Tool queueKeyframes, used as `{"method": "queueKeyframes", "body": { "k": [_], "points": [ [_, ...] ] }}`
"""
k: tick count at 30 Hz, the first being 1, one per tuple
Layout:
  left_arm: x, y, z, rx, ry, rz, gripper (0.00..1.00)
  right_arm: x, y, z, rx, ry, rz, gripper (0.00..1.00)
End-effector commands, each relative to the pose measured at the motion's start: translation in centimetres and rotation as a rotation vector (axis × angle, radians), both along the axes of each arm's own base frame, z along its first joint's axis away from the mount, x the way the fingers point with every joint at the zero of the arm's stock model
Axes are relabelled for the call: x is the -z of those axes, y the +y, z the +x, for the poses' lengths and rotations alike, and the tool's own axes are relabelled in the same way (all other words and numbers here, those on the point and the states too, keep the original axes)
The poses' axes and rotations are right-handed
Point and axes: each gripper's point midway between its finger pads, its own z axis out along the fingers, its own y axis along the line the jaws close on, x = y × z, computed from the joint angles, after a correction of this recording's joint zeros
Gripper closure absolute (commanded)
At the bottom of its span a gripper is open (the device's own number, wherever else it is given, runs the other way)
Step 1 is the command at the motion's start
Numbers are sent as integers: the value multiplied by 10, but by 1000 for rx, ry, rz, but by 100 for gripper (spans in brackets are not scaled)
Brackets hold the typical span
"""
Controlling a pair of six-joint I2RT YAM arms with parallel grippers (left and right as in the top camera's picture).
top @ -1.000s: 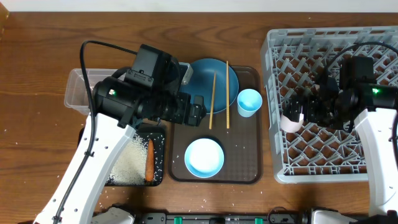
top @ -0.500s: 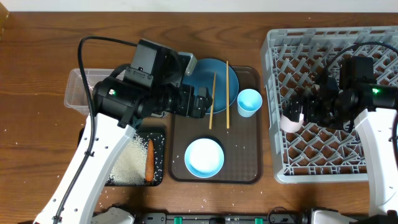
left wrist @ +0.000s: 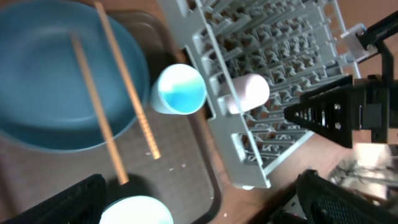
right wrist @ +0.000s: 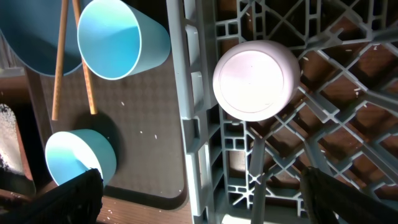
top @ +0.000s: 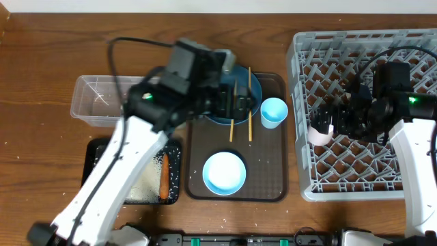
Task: Sort waste into correct bins and load items into the dishwasher rack
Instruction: 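Move the left gripper to the light-blue cup and grasp it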
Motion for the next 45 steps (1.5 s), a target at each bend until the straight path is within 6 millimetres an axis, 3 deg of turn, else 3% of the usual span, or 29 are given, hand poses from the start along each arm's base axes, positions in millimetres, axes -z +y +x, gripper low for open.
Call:
{"method": "queueKeyframes", "body": {
  "k": [1, 4, 7, 9, 10, 17, 22, 28, 42, 45],
  "points": [
    [26, -28, 2, 20, 77, 0, 10, -7, 5, 2, -13, -21, 5, 1],
    [50, -46, 8, 4, 106, 35, 21, -7, 5, 2, -13, -21, 5, 1],
    [76, -46, 20, -96, 121, 119, 31, -7, 5, 2, -13, -21, 5, 1],
    [89, -44, 26, -152, 124, 165, 50, -7, 5, 2, -13, -21, 5, 1],
    [94, -45, 27, -166, 128, 178, 55, -7, 5, 2, -13, -21, 5, 1],
    [112, -73, 31, -153, 73, 203, 55, -7, 5, 2, -13, -21, 5, 1],
    [124, -72, 43, -262, 15, 269, 55, -7, 5, 2, -13, -21, 5, 1],
    [135, -79, 52, -274, -9, 271, 56, -7, 5, 2, -13, -21, 5, 1],
    [179, -80, 53, -265, 46, 342, 58, -7, 5, 2, -13, -21, 5, 1],
    [185, -80, 53, -264, 54, 352, 65, -7, 5, 2, -13, -21, 5, 1]
  ]
}}
